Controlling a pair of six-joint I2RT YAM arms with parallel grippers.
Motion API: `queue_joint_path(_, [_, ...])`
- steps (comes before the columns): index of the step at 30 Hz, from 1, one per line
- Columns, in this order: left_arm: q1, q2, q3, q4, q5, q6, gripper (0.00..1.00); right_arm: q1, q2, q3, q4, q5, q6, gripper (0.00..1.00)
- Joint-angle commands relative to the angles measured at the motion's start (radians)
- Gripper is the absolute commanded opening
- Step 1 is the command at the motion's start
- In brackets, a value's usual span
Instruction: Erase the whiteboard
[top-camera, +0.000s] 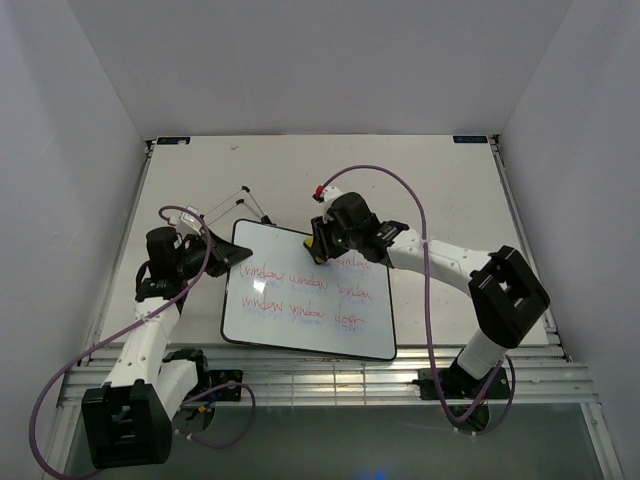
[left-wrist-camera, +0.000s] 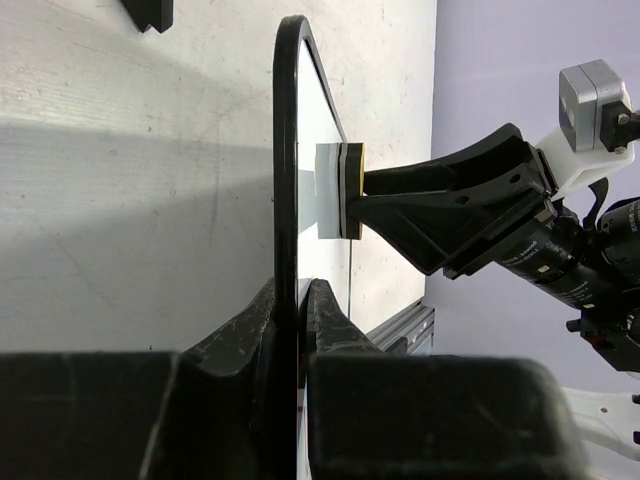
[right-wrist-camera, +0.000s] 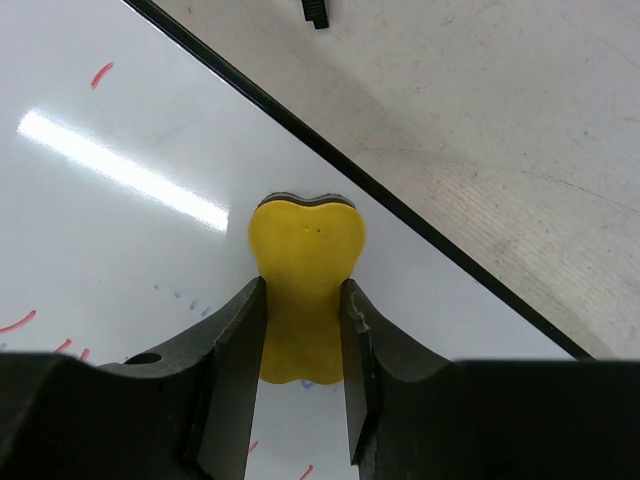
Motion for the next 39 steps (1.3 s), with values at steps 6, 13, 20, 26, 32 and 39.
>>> queue_joint_path(6, [-0.015,-0.037,0.045,0.070,0.003,0.121,0.00,0.093,0.218,0.284,-0.150,-0.155,0.076,0.29])
queue_joint_path(13, [-0.015,-0.039,0.048,0.058,-0.002,0.126,0.00,0.113,0.397,0.608,-0.282,-0.167,0.073,0.29])
queue_joint_path(20, [-0.015,-0.029,0.051,0.044,-0.039,0.124,0.00,0.117,0.356,0.517,-0.310,-0.109,0.041,0.29])
queue_joint_path(26, [-0.015,-0.025,0.051,0.003,-0.088,0.118,0.00,0.059,0.168,0.177,-0.241,-0.061,0.018,0.29])
queue_joint_path(32, [-0.015,-0.017,0.059,-0.037,-0.129,0.115,0.00,-0.103,-0.055,-0.293,-0.115,-0.089,0.054,0.29])
queue_joint_path(39, [-0.015,-0.002,0.056,-0.040,-0.125,0.112,0.00,-0.285,-0.126,-0.511,-0.029,-0.146,0.064,0.29])
